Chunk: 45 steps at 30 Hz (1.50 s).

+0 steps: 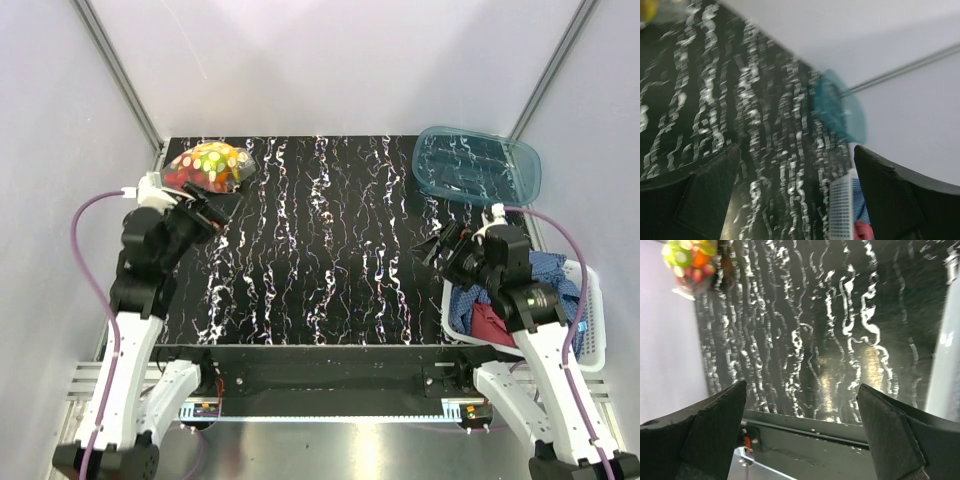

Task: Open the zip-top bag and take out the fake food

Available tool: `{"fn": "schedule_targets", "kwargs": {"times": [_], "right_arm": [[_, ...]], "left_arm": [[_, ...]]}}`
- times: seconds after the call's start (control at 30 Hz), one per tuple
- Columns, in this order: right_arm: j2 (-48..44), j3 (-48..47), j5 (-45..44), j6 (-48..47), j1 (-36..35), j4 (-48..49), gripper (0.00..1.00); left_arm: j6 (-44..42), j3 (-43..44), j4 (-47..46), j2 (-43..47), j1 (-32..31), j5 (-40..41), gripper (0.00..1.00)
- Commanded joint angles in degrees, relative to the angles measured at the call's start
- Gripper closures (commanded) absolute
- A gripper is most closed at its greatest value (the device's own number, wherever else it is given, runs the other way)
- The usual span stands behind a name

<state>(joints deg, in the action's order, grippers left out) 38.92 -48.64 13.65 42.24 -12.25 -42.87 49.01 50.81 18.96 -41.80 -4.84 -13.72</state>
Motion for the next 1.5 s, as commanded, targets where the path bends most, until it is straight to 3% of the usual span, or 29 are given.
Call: {"fn": "schedule_targets", "kwargs": {"times": [0.0,0.1,0.23,0.43,0.63,0.87,0.93,1.0,1.1,1.13,1.2,1.33,1.47], "right_arm": [[4.7,-8.1,-5.8,-7.9,-0.2,-6.9,0.00],[7.3,-11.9,-2.9,-10.9,-0.3,-7.6,0.00],[9.9,-14.5,1.3,-13.1,-0.2,-6.9,0.00],[11.3,-16.7,0.2,-16.2,-0.2,-6.8,0.00],[12.6,-19.6,-3.1,-19.0,-0.2,-6.3,0.00],[15.4,-20.2,-3.7,-19.8,-0.2,-4.8,0.00],[15.7,-20.2,-3.6,-19.7,-0.2,-4.4,0.00],[16.3,-20.0,-3.6,-19.7,-0.2,-4.2,0.00],[17.0,-20.0,-3.0,-19.5,-0.2,-4.1,0.00],[17.2,-20.0,-2.8,-19.4,-0.3,-4.0,0.00],[17.3,-19.7,-2.7,-19.3,-0.2,-4.1,0.00],[17.6,-18.7,-1.3,-19.5,-0.3,-3.7,0.00],[18.8,-17.0,1.6,-20.2,-0.3,-3.6,0.00]], "left_arm": [[-2.4,0.5,7.2,-4.1,1.1,8.2,0.01],[4.0,-2.9,1.9,-7.3,3.8,15.2,0.01],[13.8,-6.4,-10.1,-17.0,9.8,7.6,0.01],[26.5,-11.0,-30.5,-33.3,17.2,3.4,0.18],[30.3,-6.3,-42.2,-46.7,19.8,2.5,0.23],[30.3,3.1,-43.7,-58.3,19.7,-0.8,0.35],[30.4,4.1,-43.9,-59.7,19.9,-0.8,0.42],[30.0,5.3,-43.1,-60.2,19.8,-1.1,0.56],[28.2,6.6,-42.0,-61.3,19.8,-2.7,0.69],[27.0,7.4,-41.2,-61.6,19.7,-3.8,0.84],[25.5,8.4,-38.7,-61.6,19.3,-5.1,0.99],[17.5,11.0,-29.5,-58.7,14.8,-6.7,1.00],[15.6,7.0,-23.5,-51.2,6.8,-5.4,1.00]]}}
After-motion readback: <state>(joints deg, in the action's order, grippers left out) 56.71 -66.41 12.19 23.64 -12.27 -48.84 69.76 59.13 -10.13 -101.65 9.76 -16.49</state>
